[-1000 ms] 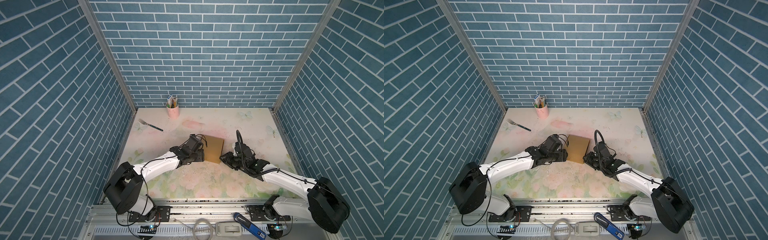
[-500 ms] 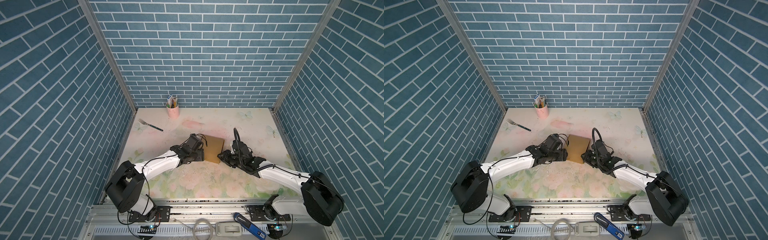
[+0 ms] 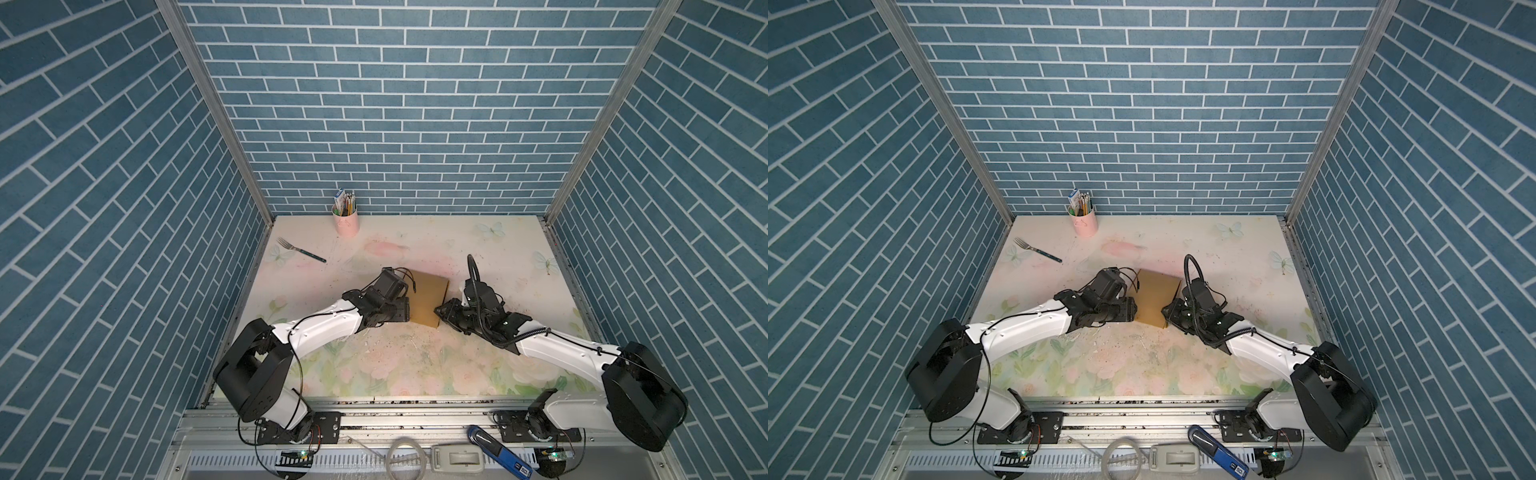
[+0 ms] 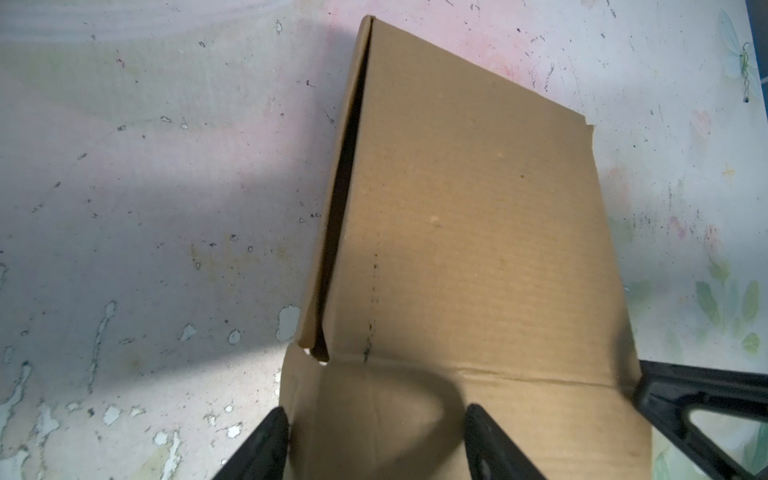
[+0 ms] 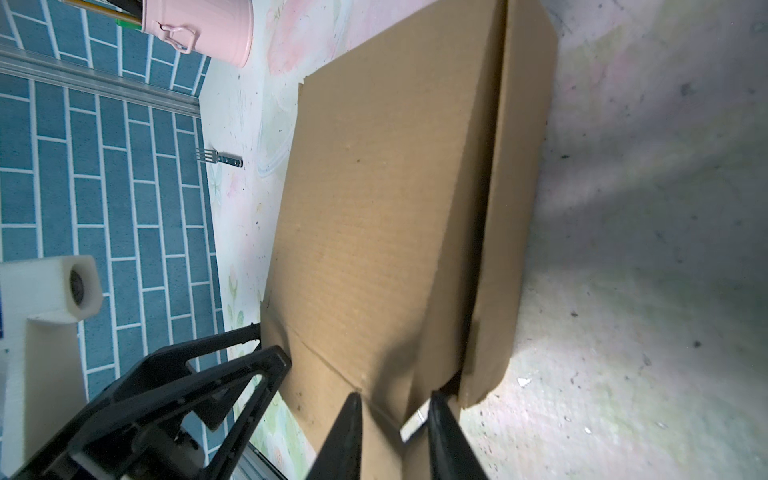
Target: Fold the paper box
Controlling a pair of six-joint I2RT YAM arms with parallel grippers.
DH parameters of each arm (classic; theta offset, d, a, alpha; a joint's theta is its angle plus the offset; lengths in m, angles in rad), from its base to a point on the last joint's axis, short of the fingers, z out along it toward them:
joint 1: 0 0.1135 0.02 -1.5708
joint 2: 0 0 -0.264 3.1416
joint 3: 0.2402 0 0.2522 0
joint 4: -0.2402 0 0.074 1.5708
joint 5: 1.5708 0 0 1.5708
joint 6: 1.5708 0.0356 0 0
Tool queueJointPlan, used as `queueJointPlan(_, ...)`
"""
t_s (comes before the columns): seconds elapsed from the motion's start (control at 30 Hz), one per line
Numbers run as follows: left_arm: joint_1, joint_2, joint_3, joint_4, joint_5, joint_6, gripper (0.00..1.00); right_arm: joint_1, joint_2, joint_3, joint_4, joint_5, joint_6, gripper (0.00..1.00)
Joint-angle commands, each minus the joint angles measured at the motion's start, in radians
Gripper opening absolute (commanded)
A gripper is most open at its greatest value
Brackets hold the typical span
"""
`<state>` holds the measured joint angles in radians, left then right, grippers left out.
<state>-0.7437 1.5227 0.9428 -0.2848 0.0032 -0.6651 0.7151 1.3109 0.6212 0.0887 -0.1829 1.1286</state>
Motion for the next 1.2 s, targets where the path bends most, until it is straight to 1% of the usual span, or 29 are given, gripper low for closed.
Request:
queueJointPlan(0.0,0.004,0.02,-0.004,0.002,0.006,0.002,0.69,0.004,-0.002,-0.013,0.012,0.008,0.016,0.29)
queueJointPlan(0.43,0.004,0.03,-0.012,0.017,0.014,-0.001,0.69,0.007,-0.032,0.015,0.007,-0.003,0.027,0.28)
queueJointPlan(0.83,0.004,0.034,-0.009,0.026,0.022,-0.001,0.69,0.027,-0.042,0.037,0.023,-0.024,0.065,0.28)
queueJointPlan(1.17,0.004,0.03,-0.007,0.03,0.032,-0.005,0.68,0.04,-0.087,0.047,0.041,-0.023,0.097,0.28)
